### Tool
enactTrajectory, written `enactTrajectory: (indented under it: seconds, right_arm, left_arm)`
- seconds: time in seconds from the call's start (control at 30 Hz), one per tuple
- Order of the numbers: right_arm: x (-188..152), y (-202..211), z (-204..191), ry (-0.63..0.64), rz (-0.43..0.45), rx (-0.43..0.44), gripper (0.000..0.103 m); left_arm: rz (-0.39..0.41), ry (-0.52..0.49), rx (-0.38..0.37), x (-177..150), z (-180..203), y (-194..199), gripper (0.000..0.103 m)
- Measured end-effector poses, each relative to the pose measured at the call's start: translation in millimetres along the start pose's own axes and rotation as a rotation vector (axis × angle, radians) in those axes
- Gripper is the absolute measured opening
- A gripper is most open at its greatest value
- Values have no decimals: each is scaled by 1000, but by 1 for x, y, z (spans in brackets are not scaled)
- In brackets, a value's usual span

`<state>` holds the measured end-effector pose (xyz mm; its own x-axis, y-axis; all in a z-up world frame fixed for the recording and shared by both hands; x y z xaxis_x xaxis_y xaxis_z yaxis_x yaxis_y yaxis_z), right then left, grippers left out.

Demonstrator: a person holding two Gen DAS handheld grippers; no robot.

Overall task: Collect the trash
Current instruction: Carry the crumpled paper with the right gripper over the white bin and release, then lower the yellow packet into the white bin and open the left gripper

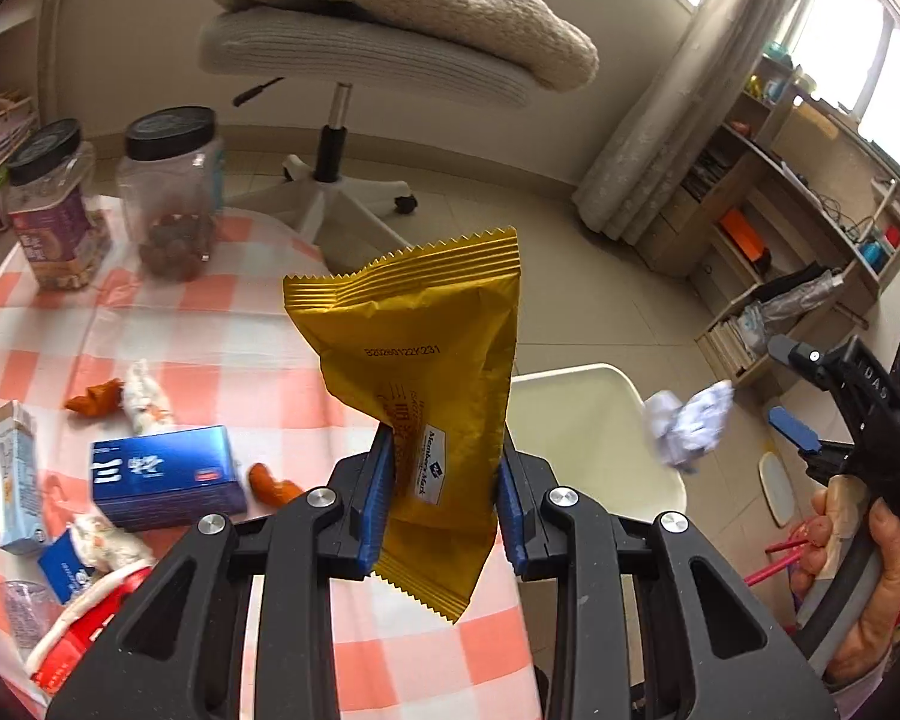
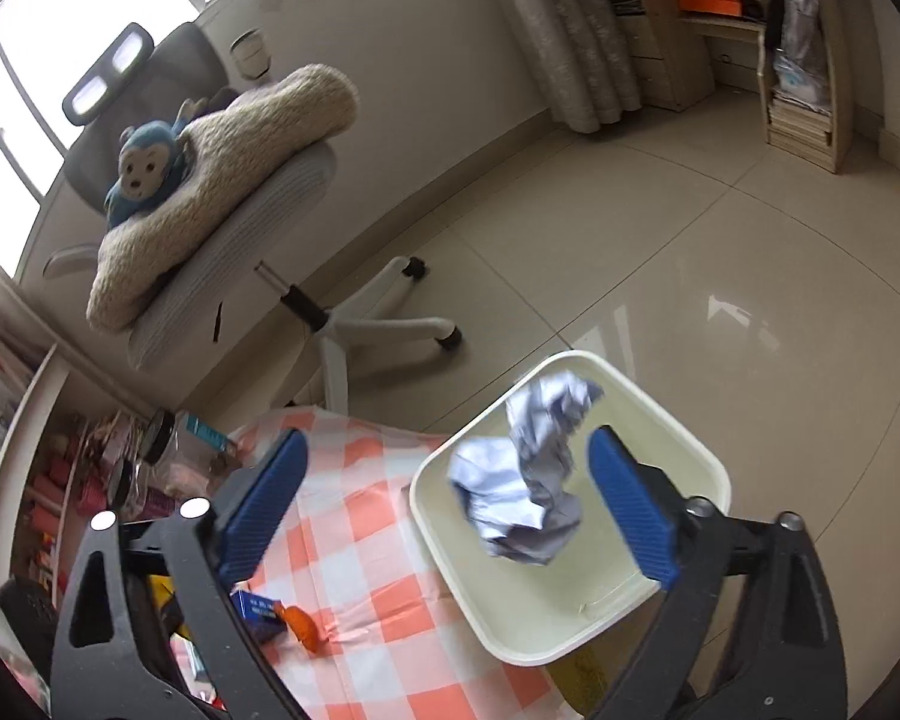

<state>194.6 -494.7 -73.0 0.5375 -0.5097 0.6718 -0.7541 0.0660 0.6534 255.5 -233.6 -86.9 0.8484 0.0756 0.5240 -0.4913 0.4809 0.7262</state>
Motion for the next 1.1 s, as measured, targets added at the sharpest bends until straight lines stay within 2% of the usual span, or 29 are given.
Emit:
enactTrajectory:
  seconds: [0.33, 0.4, 0.47, 0.57, 0.63, 0.8, 0.87, 0.93, 1.1]
  right_arm:
    - [15, 27, 57, -163, 69, -19, 96]
    - [17, 33, 66, -173, 85, -26, 96]
    - [19, 38, 74, -182, 98, -35, 96]
    - [24, 46, 83, -196, 126, -58, 96]
    - [27, 53, 86, -182, 144, -90, 96]
    - [31, 65, 76, -62, 191, -199, 96]
    - [30, 67, 67, 5, 201, -254, 96]
    - [27, 71, 58, 69, 213, -315, 96]
    - [23, 75, 32, 183, 237, -396, 96]
  left_arm:
    - [-130, -64, -55, -40, 107, -68, 32]
    - [-145, -73, -62, -44, 124, -78, 35]
    - [-156, -79, -65, -48, 137, -86, 51]
    - [-161, -94, -52, -49, 149, -93, 55]
    - [-130, -121, -25, -46, 150, -89, 62]
    - [0, -193, 79, -29, 132, -67, 70]
    - [56, -211, 109, -20, 123, -55, 82]
    - [109, -232, 141, -12, 115, -43, 87]
    - [232, -225, 211, 6, 89, -10, 90]
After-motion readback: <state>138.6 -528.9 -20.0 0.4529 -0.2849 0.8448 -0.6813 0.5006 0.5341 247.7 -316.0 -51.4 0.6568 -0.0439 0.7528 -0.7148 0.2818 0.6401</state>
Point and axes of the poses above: each gripper's, at about its wrist camera, not at the fingertips, and y roughly against the way its jaws point, z to its right, x to its top, the point moved 10 cm from there along -y, roughly the way its jaws point, and after that the axes turned 13 degrees about y, right-handed, at the moved point
